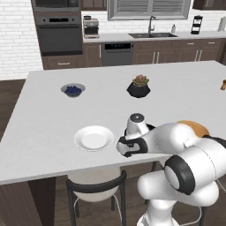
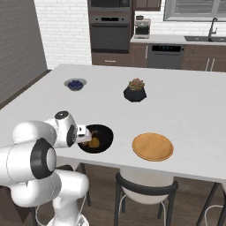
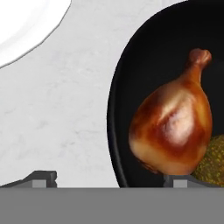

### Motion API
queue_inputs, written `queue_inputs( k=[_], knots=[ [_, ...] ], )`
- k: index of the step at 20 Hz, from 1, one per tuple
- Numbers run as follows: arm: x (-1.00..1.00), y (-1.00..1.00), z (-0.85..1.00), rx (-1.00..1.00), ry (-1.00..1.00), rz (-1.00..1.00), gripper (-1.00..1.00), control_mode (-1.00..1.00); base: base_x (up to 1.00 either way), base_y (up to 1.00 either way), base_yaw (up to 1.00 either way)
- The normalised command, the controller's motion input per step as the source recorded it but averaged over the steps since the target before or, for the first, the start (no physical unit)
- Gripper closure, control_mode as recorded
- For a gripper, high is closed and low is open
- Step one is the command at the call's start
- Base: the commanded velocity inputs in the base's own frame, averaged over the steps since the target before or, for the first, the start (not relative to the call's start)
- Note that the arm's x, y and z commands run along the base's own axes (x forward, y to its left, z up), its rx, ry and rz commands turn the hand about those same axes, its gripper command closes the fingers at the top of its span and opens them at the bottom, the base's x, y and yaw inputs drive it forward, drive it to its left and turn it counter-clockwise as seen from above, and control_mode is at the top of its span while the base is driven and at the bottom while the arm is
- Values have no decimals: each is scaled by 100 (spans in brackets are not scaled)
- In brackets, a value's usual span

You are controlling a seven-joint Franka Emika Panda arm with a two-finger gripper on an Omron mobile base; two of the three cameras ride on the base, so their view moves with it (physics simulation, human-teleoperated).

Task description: Pick the chicken drumstick and avocado from their plates and place them in the bowl. Then put the bowl in the fridge.

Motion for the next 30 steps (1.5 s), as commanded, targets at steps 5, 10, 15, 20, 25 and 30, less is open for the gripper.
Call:
queue_inputs(
  k=[5,10,15,20,25,30],
  knots=[
    [8,0,-23,-1,0,1,100,-100,0,0,0],
    [0,0,-3,0,0,0,100,-100,0,0,0],
    [0,-1,0,0,0,0,100,-100,0,0,0],
    [0,-7,2,0,-1,0,100,-100,0,0,0],
    [-5,-25,71,0,-6,7,100,-100,0,0,0],
    [0,-37,100,0,0,12,100,-100,0,0,0]
  ],
)
